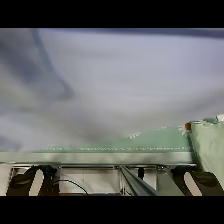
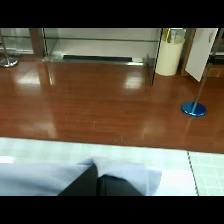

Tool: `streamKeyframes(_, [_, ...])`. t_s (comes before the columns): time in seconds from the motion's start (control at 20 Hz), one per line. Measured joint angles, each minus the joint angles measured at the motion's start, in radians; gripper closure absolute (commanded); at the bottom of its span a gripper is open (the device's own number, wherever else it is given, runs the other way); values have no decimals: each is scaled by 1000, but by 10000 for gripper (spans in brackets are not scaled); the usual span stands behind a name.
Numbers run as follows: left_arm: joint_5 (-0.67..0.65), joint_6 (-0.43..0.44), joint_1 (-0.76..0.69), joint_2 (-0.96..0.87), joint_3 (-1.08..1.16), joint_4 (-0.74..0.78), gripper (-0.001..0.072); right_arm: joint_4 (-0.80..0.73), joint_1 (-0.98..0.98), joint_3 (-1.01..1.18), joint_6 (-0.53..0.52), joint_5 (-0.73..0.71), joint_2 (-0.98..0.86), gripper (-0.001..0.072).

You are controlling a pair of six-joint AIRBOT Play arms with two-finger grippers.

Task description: Fold the shirts.

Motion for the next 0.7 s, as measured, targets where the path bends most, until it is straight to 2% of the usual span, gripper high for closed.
streamKeyframes(0.15, [-26, -34, -27, 19, -71, 54, 686, -3, 0, -59, 5, 25, 14, 697])
streamKeyframes(0.35, [37, -43, -45, -16, -348, 19, 686, 40, 0, -285, 8, -13, -10, 697])
streamKeyframes(0.55, [207, -10, -101, -216, -605, -61, 686, 116, 0, -468, -35, -120, -190, 697])
streamKeyframes(0.7, [372, -2, -155, -459, -646, -91, 686, 203, 0, -497, -87, -224, -423, 697])
